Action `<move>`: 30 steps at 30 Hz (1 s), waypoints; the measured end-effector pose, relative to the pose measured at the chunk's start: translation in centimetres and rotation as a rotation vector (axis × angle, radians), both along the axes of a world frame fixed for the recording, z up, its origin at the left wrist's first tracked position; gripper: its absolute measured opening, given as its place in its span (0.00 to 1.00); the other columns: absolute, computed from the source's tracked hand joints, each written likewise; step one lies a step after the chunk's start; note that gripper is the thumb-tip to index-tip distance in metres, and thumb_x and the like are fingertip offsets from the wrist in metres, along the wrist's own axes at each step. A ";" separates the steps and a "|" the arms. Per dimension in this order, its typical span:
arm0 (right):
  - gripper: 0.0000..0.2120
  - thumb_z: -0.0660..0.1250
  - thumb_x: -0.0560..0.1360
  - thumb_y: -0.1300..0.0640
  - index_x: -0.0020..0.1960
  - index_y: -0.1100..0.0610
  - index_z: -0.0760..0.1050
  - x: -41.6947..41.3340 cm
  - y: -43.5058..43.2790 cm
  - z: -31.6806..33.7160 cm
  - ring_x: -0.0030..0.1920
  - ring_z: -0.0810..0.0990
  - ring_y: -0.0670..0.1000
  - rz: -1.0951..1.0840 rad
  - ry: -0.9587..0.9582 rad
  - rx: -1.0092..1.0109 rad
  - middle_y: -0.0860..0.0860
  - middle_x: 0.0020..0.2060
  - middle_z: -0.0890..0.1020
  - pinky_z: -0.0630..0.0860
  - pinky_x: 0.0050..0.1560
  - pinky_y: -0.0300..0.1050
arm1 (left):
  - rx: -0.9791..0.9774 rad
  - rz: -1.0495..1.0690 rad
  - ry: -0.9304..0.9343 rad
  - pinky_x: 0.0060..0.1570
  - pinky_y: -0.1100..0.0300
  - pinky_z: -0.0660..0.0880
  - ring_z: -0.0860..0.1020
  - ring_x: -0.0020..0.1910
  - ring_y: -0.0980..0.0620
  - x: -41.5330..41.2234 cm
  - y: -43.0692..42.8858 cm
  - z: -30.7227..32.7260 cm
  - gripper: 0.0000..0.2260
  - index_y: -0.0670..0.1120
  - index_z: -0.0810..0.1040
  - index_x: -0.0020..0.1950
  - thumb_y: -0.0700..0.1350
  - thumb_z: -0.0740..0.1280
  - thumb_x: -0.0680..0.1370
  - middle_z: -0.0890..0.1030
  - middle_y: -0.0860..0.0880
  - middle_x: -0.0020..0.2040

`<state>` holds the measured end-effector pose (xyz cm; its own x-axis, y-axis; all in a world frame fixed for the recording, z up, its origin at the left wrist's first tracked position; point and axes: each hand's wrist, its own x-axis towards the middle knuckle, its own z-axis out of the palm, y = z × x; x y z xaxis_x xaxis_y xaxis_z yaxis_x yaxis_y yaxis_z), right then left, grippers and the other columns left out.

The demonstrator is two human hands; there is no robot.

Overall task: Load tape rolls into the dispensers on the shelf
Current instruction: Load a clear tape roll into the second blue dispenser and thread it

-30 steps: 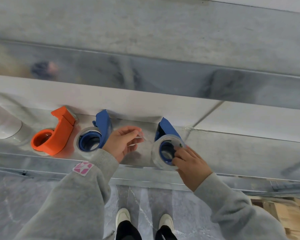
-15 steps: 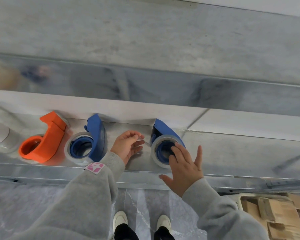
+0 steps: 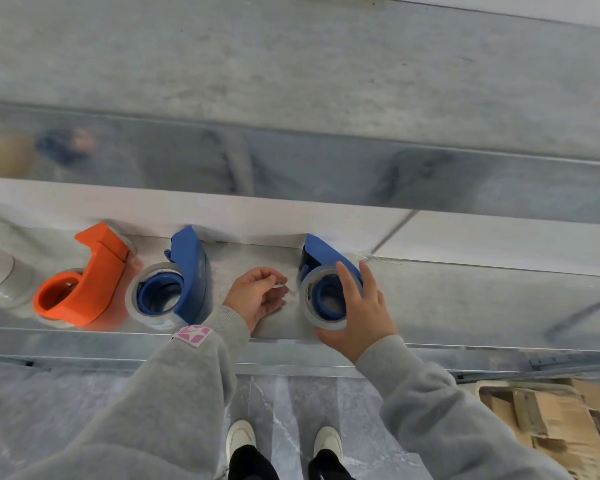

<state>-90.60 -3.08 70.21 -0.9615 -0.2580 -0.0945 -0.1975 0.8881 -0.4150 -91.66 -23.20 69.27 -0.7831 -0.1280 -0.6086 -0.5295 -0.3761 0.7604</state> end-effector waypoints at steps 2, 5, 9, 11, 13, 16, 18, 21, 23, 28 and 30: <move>0.52 0.73 0.62 0.38 0.72 0.37 0.39 -0.7 0.2 -0.2 0.71 0.59 0.59 0.009 -0.053 -0.032 0.50 0.75 0.45 0.67 0.68 0.53 | -0.002 -0.010 -0.008 0.44 0.53 0.79 0.80 0.44 0.45 0.1 0.0 -0.2 0.10 0.43 0.78 0.43 0.36 0.60 0.80 0.82 0.44 0.45; 0.53 0.75 0.60 0.41 0.71 0.36 0.41 -1.0 0.6 -0.7 0.69 0.61 0.59 0.023 -0.042 -0.054 0.50 0.73 0.50 0.69 0.66 0.53 | 0.009 0.001 0.004 0.41 0.54 0.78 0.80 0.42 0.46 0.3 0.0 0.0 0.10 0.43 0.78 0.43 0.36 0.60 0.80 0.82 0.44 0.45; 0.53 0.77 0.57 0.43 0.72 0.36 0.47 -0.6 1.1 -1.0 0.67 0.63 0.55 0.014 -0.025 -0.124 0.48 0.69 0.53 0.71 0.65 0.50 | 0.014 0.033 0.015 0.35 0.57 0.74 0.81 0.40 0.47 0.9 -0.5 0.3 0.12 0.45 0.79 0.40 0.37 0.60 0.80 0.85 0.47 0.42; 0.50 0.77 0.55 0.43 0.72 0.39 0.54 0.4 1.3 -1.5 0.65 0.65 0.54 -0.008 -0.048 -0.164 0.43 0.66 0.54 0.72 0.64 0.48 | -0.013 0.015 0.028 0.28 0.60 0.71 0.80 0.38 0.47 1.2 -0.9 0.4 0.11 0.45 0.79 0.41 0.36 0.60 0.80 0.84 0.45 0.46; 0.44 0.74 0.54 0.41 0.68 0.44 0.65 1.5 1.5 -2.5 0.62 0.69 0.53 -0.086 -0.047 -0.258 0.38 0.60 0.56 0.75 0.61 0.49 | -0.071 -0.014 0.039 0.26 0.60 0.67 0.78 0.34 0.50 1.7 -1.0 0.5 0.10 0.44 0.79 0.42 0.36 0.61 0.79 0.83 0.45 0.46; 0.37 0.75 0.56 0.45 0.64 0.48 0.71 2.1 1.7 -3.1 0.59 0.71 0.53 -0.130 -0.024 -0.281 0.39 0.58 0.58 0.76 0.58 0.49 | -0.120 -0.023 0.034 0.28 0.62 0.71 0.78 0.32 0.54 2.3 -1.1 0.7 0.10 0.44 0.79 0.42 0.37 0.61 0.80 0.82 0.46 0.43; 0.31 0.78 0.57 0.47 0.59 0.49 0.75 1.8 1.6 -2.7 0.57 0.72 0.53 -0.126 -0.042 -0.275 0.45 0.61 0.61 0.76 0.58 0.49 | -0.064 0.020 0.024 0.35 0.60 0.76 0.79 0.39 0.49 2.6 -1.2 0.8 0.09 0.43 0.79 0.44 0.38 0.60 0.80 0.81 0.45 0.45; 0.21 0.80 0.56 0.49 0.45 0.49 0.76 1.8 1.4 -2.0 0.54 0.74 0.52 -0.134 -0.049 -0.295 0.46 0.59 0.62 0.78 0.55 0.46 | 0.052 0.121 -0.009 0.52 0.50 0.79 0.79 0.47 0.46 2.8 -1.6 0.7 0.07 0.43 0.77 0.55 0.43 0.63 0.80 0.80 0.44 0.49; 0.20 0.81 0.55 0.50 0.42 0.49 0.75 2.1 1.1 -1.8 0.52 0.75 0.52 -0.166 -0.058 -0.335 0.46 0.59 0.63 0.78 0.54 0.43 | 0.031 0.144 -0.046 0.59 0.48 0.77 0.79 0.53 0.45 3.3 -1.3 0.7 0.13 0.47 0.72 0.62 0.48 0.65 0.79 0.78 0.45 0.52; 0.21 0.81 0.57 0.48 0.44 0.49 0.77 3.7 -0.9 -1.9 0.44 0.77 0.49 -0.253 -0.066 -0.385 0.47 0.59 0.63 0.78 0.51 0.42 | -0.245 -0.016 -0.130 0.53 0.51 0.80 0.81 0.47 0.48 6.5 1.5 1.9 0.27 0.45 0.68 0.61 0.62 0.68 0.71 0.78 0.45 0.50; 0.22 0.80 0.59 0.47 0.50 0.49 0.77 4.2 -1.4 -2.0 0.44 0.76 0.47 -0.230 -0.063 -0.362 0.47 0.59 0.63 0.78 0.51 0.40 | -0.305 -0.176 -0.142 0.51 0.54 0.80 0.80 0.48 0.48 7.3 3.2 2.1 0.28 0.45 0.69 0.58 0.64 0.68 0.70 0.78 0.46 0.50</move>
<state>-86.35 -4.53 68.21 -0.9931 -0.0646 -0.0979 0.0247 0.7007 -0.7130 -84.35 -20.04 71.32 -0.7197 -0.1911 -0.6675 -0.6742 -0.0374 0.7376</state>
